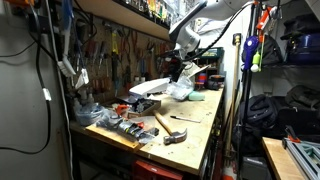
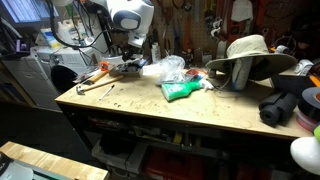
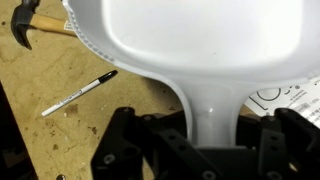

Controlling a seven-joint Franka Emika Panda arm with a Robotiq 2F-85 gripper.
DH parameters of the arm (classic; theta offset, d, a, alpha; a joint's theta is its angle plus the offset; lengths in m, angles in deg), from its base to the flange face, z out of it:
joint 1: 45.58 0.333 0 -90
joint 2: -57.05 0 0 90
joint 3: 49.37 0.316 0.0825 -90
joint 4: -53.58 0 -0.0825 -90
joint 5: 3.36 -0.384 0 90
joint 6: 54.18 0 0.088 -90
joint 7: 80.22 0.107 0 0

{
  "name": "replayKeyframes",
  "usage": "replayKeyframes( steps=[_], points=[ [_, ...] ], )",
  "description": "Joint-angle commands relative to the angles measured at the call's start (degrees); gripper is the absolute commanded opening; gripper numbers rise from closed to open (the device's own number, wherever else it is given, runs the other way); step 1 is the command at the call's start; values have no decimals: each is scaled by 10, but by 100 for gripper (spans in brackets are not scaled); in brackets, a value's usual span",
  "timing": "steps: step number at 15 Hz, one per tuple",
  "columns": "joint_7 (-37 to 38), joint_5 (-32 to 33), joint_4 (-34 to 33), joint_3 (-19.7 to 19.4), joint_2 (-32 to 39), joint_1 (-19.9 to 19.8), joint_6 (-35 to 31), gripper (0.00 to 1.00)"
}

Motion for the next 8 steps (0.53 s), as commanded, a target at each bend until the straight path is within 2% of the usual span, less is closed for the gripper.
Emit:
replayKeyframes(
  steps=[1, 8],
  points=[
    [20, -37, 37, 3, -14, 5, -48, 0],
    [76, -76, 63, 9, -10, 22, -125, 0]
  ],
)
